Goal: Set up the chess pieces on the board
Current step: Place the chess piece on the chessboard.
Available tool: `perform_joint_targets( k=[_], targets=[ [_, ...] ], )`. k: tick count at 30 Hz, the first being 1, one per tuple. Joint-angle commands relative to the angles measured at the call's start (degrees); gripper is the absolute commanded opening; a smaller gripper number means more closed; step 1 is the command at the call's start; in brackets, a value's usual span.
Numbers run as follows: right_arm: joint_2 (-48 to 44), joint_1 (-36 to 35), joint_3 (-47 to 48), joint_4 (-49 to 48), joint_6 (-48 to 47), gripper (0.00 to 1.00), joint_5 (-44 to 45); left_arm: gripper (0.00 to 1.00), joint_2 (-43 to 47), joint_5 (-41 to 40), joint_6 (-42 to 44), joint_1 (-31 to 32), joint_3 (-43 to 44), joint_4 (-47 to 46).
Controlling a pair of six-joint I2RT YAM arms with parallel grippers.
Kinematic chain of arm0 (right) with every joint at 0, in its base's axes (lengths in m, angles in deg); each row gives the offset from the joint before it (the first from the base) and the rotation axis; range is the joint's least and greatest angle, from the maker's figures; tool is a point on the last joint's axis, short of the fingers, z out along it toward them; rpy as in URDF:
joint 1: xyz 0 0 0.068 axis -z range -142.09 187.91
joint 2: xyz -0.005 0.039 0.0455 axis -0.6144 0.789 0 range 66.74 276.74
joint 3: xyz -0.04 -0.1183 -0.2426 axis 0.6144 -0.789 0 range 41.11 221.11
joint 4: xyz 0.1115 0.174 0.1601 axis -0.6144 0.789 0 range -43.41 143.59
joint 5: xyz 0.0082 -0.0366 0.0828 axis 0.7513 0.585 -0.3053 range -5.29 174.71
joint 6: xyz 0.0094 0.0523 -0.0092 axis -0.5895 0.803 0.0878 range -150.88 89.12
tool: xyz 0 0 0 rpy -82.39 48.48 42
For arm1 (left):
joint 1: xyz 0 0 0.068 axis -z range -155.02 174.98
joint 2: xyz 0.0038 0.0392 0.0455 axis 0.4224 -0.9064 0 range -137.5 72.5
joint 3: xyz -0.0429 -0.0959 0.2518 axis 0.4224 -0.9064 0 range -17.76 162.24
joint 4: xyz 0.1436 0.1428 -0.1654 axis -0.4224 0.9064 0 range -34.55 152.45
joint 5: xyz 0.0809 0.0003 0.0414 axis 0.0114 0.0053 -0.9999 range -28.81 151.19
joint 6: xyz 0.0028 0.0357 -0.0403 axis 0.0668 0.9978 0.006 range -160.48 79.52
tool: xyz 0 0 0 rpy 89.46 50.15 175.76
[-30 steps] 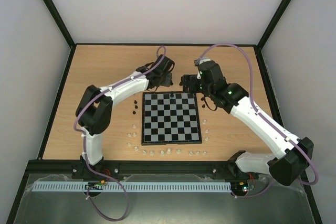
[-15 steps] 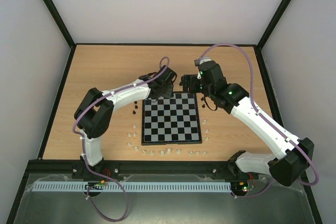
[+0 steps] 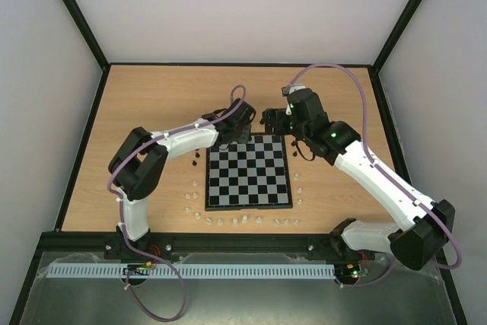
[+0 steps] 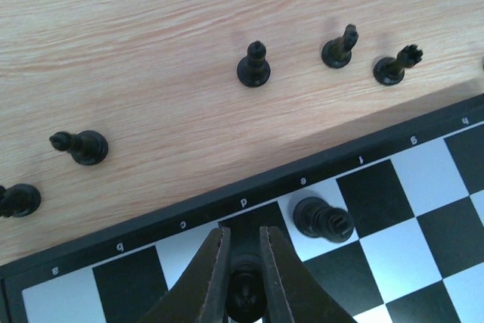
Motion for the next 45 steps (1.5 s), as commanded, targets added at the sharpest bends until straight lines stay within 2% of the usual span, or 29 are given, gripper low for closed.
perform_joint_targets(
  k=[1,36,45],
  targets=[
    [-1.05,0.24,-0.55,-0.43,0.26,0.88,-0.06,0.05,-1.68,-0.72,-0.39,0.41,-0.42,-3.05],
    [-0.61,0.24,-0.74,-0.43,0.17,0.88,-0.19,0.07,-5.35,-0.47,-0.62,0.41,-0.31,-5.39],
    [-0.43,0.26,-0.84,-0.56,0.17,0.88,-0.25,0.12,-5.70,-0.27,-0.66,0.41,-0.19,-5.13]
  ],
)
